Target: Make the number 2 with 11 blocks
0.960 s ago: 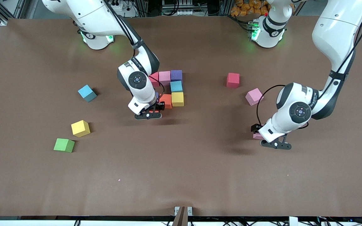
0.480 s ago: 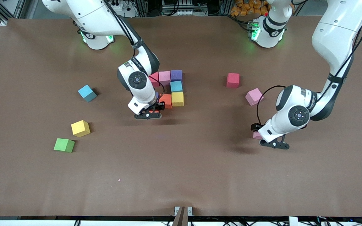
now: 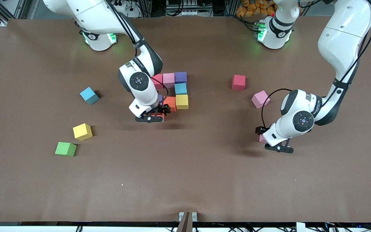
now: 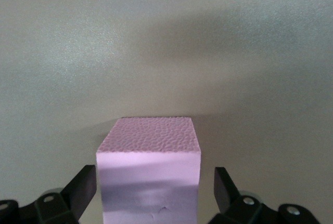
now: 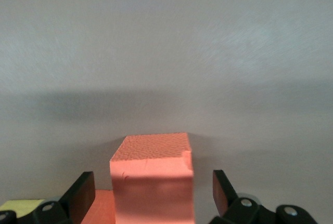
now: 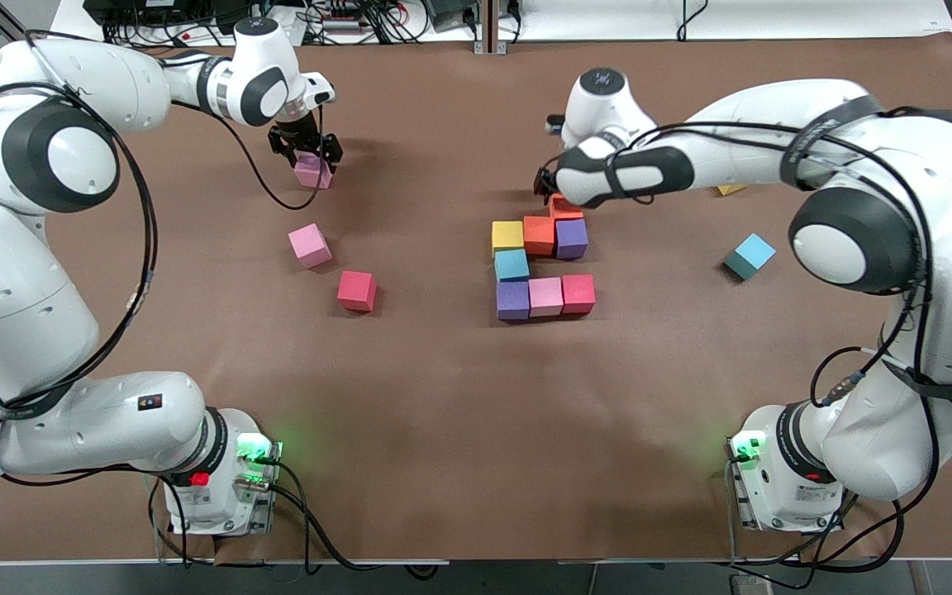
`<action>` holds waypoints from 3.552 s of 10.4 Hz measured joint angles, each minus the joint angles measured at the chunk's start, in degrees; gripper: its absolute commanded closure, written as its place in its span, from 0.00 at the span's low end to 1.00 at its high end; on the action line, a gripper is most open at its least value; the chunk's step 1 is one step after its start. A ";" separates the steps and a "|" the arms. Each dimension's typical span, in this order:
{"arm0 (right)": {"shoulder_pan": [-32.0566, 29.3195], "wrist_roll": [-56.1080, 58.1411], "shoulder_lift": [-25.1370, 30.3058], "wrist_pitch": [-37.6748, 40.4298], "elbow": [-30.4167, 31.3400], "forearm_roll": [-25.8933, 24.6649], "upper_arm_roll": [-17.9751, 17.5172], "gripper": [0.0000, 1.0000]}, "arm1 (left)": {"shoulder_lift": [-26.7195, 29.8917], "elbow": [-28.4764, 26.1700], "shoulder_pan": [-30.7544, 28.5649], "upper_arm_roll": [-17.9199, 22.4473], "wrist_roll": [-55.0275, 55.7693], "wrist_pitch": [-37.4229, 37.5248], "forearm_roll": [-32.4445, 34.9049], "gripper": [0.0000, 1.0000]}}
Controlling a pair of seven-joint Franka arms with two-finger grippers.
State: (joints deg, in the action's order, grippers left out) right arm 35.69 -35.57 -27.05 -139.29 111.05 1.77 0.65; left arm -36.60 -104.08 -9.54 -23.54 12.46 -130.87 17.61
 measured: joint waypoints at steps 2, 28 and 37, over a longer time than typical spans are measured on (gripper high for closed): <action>-4.12 4.52 6.02 6.13 -0.41 -0.49 0.29 0.00 | -0.20 0.05 0.04 0.00 0.00 -0.59 0.00 0.00; -36.26 63.71 -2.45 -3.36 4.35 -0.86 0.12 0.28 | -1.05 0.31 -1.19 0.33 0.00 -3.91 0.00 0.00; -36.30 64.43 2.53 1.26 2.06 -0.89 -3.10 0.64 | -1.10 -3.02 -1.20 0.31 3.00 -7.80 0.00 0.00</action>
State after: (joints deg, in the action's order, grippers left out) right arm -0.61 28.86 -24.52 -138.03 113.10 0.89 -2.45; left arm -37.70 -107.09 -10.74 -23.23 15.46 -138.67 17.61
